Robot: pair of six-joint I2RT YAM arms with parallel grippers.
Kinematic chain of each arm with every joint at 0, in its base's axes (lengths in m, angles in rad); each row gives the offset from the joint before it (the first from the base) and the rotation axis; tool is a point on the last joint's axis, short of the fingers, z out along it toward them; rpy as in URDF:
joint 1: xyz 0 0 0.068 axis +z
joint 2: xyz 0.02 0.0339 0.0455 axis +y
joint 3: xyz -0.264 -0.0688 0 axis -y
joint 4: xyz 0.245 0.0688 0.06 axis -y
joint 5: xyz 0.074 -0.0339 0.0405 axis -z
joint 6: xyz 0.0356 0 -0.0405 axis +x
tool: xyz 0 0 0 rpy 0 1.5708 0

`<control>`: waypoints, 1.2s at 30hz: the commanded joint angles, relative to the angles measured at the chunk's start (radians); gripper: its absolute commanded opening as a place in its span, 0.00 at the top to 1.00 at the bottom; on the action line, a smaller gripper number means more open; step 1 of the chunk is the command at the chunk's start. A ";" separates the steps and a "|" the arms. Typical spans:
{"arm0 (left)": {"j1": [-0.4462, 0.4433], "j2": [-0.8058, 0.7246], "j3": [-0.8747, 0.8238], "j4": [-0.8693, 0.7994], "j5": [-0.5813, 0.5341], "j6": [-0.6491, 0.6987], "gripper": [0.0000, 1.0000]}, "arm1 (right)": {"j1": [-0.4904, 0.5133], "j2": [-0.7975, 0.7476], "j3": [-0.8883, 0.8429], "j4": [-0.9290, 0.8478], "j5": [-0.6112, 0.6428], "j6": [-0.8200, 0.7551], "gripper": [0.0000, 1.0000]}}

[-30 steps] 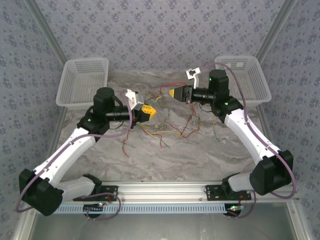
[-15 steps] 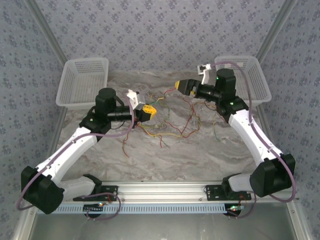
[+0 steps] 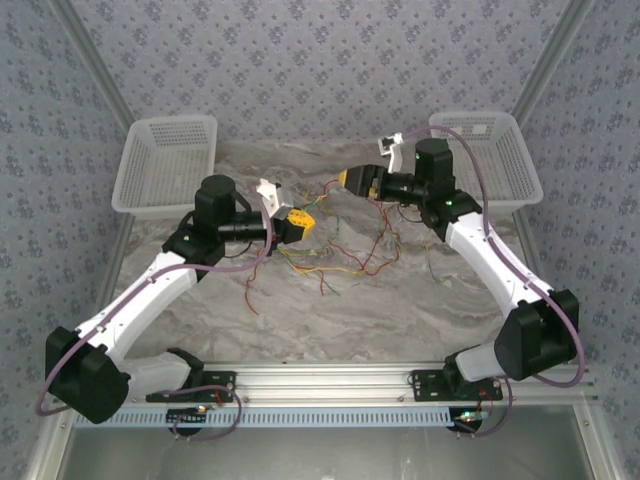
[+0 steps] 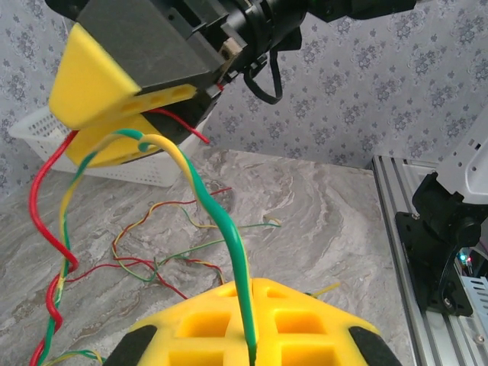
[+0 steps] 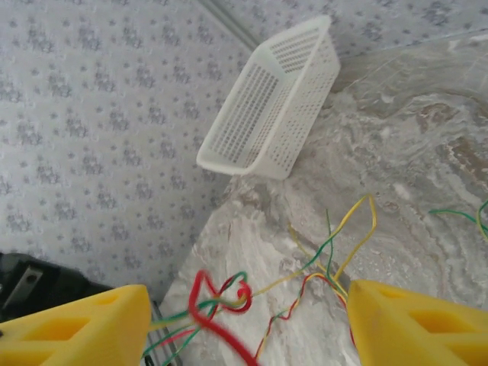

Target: Untangle the cables

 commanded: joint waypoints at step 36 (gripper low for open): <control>0.269 -0.185 -0.313 0.234 -0.778 -0.146 1.00 | -0.510 -0.274 -0.216 -0.096 0.160 0.176 1.00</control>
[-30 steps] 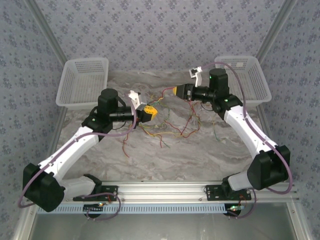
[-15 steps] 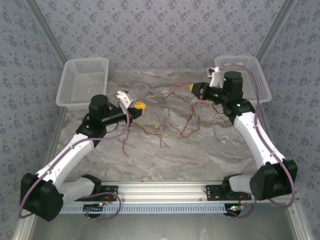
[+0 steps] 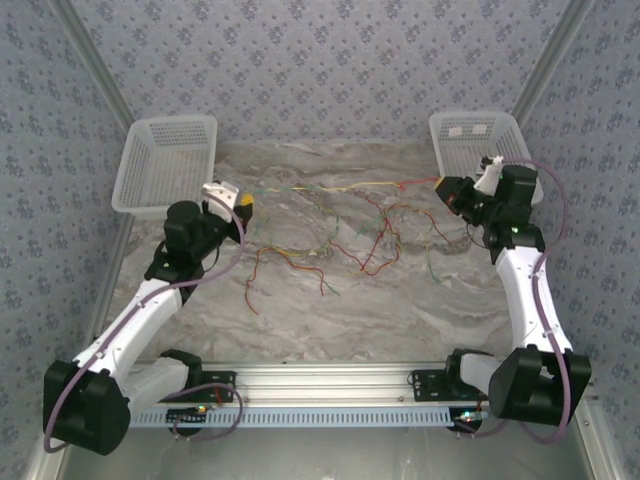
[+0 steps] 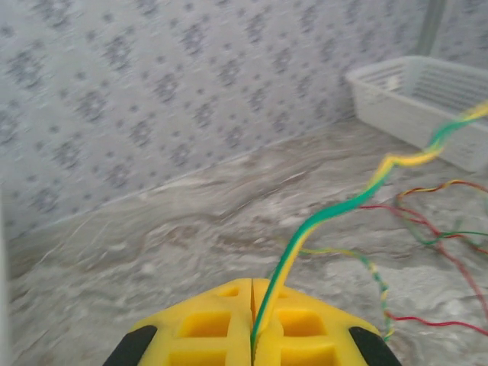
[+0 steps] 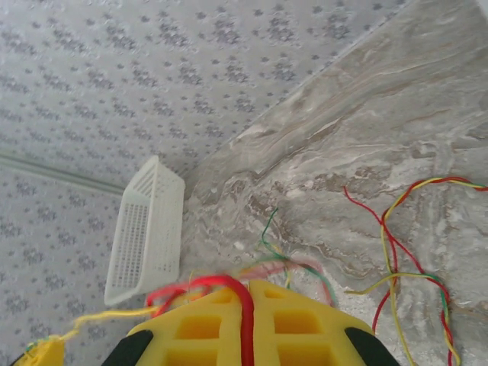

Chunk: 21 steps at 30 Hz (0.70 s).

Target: Untangle the cables

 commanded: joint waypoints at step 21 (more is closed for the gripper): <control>0.372 -0.213 -0.013 -0.094 -0.429 -0.458 1.00 | -0.300 -0.084 0.062 -0.165 0.245 0.057 1.00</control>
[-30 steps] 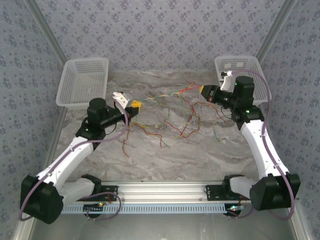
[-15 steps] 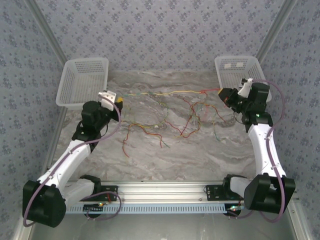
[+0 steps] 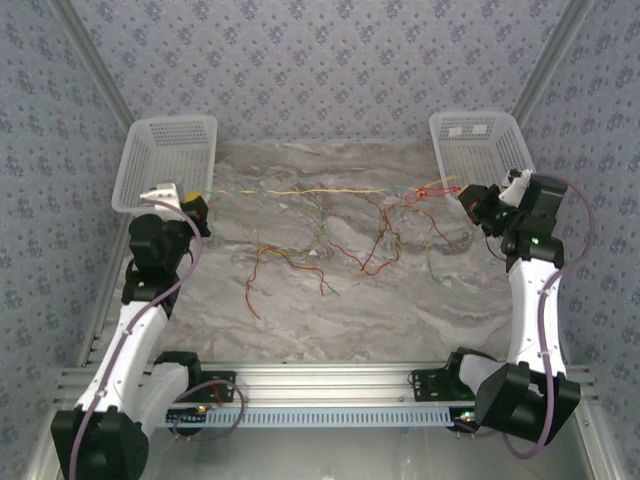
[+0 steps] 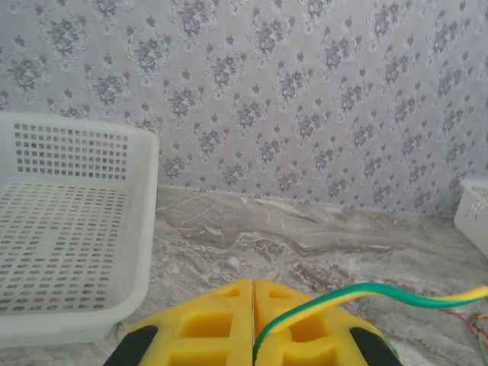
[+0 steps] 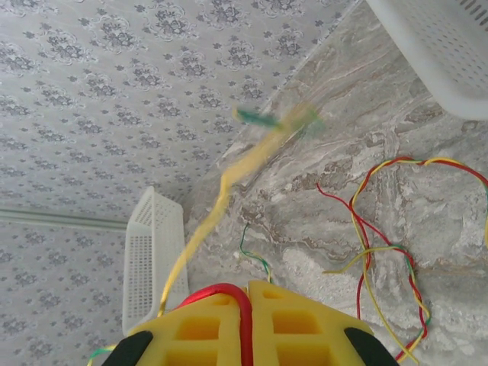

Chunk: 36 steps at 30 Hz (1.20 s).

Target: Untangle the cables

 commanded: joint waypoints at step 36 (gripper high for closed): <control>-0.320 0.254 0.238 0.029 0.289 0.138 0.95 | 0.609 0.226 0.345 0.003 0.233 -0.250 1.00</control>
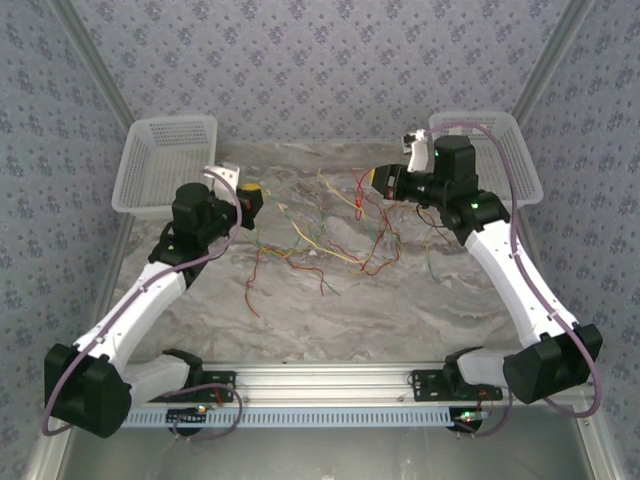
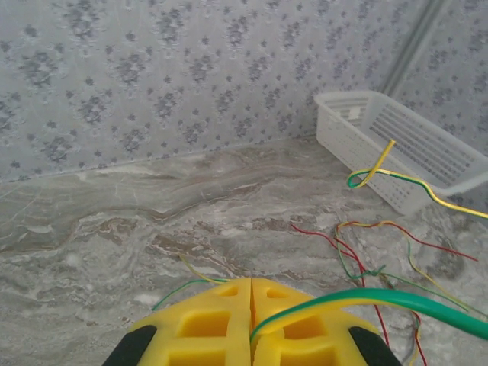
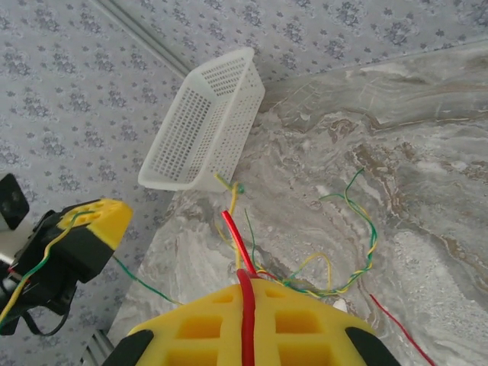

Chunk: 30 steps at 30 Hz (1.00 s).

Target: Untangle the cables

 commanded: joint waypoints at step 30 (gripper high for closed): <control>-0.178 0.081 0.204 -0.428 -0.104 0.419 0.13 | -0.403 -0.312 -0.094 -0.041 0.280 0.160 1.00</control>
